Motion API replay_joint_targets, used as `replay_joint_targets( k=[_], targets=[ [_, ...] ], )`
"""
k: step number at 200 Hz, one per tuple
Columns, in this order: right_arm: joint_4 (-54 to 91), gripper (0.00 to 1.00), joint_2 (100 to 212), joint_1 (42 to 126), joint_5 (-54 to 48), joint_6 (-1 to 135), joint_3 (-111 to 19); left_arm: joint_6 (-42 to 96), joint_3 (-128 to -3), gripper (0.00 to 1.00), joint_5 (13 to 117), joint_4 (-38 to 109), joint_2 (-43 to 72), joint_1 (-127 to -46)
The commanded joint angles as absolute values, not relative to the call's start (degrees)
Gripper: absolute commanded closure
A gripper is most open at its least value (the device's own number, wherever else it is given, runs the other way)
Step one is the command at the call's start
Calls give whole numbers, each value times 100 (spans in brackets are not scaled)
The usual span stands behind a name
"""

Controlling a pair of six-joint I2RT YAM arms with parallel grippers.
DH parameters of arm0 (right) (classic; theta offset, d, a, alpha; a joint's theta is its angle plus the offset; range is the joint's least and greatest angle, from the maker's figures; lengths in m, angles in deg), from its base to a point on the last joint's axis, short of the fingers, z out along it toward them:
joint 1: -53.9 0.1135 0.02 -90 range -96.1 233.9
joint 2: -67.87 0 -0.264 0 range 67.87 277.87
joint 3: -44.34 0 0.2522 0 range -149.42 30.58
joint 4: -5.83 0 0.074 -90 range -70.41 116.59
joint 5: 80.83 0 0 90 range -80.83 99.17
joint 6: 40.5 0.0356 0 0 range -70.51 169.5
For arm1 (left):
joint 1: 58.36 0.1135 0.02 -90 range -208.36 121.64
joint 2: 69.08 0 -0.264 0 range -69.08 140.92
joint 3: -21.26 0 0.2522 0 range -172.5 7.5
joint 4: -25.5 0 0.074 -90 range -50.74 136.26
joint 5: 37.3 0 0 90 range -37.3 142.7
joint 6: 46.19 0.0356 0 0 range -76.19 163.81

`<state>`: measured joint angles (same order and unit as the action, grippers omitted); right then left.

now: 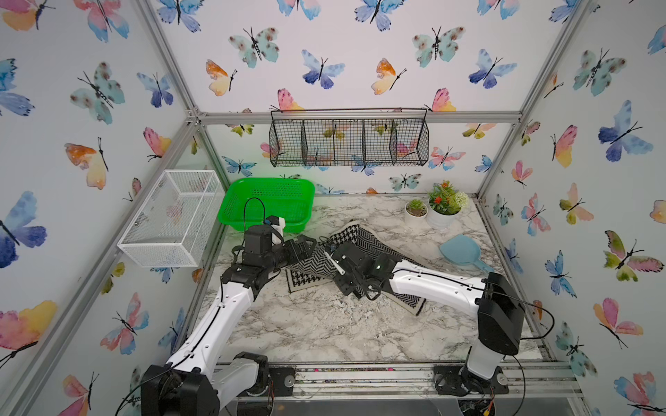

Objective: Roll up the scarf and place it into the basket
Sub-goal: Roll the scarf at the center of the board.

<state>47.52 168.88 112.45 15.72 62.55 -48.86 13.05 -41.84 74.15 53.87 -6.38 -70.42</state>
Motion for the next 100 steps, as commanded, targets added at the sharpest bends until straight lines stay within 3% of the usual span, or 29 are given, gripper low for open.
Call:
replay_joint_targets(
  k=[1,73,100],
  targets=[
    [4808,85,16909,10815,94,6447,-4937,1437,-4307,2,7156,5779,-722,-7026],
    [3370,83,17240,9674,-3229,7405,-4334,1419,-3853,1,7324,5654,-997,-7023],
    [3198,83,17389,9623,-3565,7559,-4351,1352,-3481,2,7438,5382,-993,-7032]
  ],
)
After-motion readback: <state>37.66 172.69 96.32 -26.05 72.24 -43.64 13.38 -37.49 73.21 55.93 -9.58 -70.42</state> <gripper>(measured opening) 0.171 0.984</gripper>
